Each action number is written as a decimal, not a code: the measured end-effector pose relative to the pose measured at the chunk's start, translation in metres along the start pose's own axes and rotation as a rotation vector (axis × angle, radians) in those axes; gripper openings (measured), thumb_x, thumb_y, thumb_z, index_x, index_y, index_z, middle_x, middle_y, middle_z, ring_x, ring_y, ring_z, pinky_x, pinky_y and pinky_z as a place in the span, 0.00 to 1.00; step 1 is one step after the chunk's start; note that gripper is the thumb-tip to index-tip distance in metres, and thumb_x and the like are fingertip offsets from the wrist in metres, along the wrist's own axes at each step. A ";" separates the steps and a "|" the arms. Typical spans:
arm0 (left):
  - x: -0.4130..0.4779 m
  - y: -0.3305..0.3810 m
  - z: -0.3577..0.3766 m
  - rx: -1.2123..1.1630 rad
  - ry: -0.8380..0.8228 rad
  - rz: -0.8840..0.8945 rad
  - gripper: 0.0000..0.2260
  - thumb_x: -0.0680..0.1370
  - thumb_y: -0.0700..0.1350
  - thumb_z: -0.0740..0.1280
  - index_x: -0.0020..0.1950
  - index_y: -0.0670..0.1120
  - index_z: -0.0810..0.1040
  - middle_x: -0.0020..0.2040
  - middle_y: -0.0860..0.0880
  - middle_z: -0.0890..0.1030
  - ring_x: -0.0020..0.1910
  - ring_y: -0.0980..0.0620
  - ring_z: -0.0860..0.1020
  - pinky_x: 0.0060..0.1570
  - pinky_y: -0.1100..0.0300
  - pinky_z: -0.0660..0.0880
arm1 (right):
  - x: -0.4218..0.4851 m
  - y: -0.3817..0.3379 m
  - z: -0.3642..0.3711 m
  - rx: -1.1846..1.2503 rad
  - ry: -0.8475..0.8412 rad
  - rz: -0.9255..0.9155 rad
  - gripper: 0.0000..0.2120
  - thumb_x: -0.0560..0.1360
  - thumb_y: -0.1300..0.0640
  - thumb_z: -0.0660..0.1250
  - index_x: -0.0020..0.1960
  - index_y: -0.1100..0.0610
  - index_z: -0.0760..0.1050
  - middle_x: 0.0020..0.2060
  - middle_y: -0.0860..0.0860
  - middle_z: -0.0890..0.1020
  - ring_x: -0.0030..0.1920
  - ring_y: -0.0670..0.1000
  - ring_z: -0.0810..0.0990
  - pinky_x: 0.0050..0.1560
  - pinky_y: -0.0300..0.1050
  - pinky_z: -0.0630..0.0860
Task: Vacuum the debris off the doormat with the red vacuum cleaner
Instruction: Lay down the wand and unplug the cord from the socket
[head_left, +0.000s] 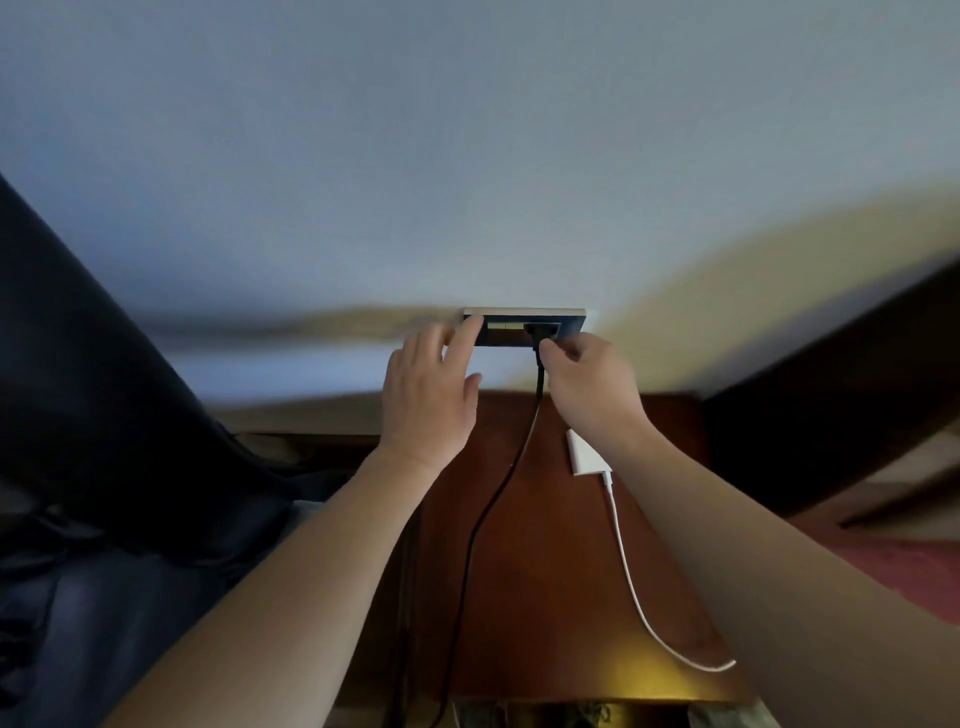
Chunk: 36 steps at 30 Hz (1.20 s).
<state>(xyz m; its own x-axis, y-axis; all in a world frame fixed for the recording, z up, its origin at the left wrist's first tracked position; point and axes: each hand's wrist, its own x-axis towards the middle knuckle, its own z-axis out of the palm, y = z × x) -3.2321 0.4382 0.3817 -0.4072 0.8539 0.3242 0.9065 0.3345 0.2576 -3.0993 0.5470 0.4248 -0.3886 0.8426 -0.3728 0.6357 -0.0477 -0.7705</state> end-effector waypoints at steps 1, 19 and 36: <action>0.003 -0.001 0.004 -0.030 0.020 0.006 0.29 0.71 0.40 0.77 0.69 0.47 0.69 0.52 0.44 0.77 0.49 0.41 0.77 0.46 0.47 0.76 | 0.001 0.002 0.002 -0.001 0.010 -0.012 0.11 0.81 0.50 0.60 0.48 0.54 0.78 0.30 0.46 0.75 0.31 0.48 0.74 0.32 0.42 0.66; 0.021 -0.005 0.037 -0.179 0.275 0.010 0.26 0.69 0.35 0.77 0.60 0.48 0.68 0.42 0.45 0.83 0.33 0.43 0.80 0.28 0.59 0.71 | 0.005 0.004 0.019 0.691 -0.015 0.197 0.09 0.80 0.56 0.66 0.44 0.60 0.78 0.31 0.52 0.79 0.29 0.50 0.75 0.33 0.44 0.76; 0.023 -0.009 0.034 -0.101 0.270 0.043 0.22 0.71 0.40 0.76 0.58 0.51 0.68 0.38 0.48 0.80 0.35 0.44 0.80 0.27 0.58 0.72 | -0.001 -0.001 0.024 0.757 0.103 0.215 0.11 0.80 0.59 0.66 0.40 0.63 0.79 0.29 0.55 0.82 0.30 0.51 0.81 0.32 0.42 0.79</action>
<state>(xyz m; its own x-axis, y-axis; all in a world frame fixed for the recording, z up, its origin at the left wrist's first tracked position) -3.2457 0.4683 0.3561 -0.3958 0.7246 0.5641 0.9135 0.2476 0.3229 -3.1158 0.5336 0.4137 -0.2217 0.8169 -0.5325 0.0494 -0.5360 -0.8428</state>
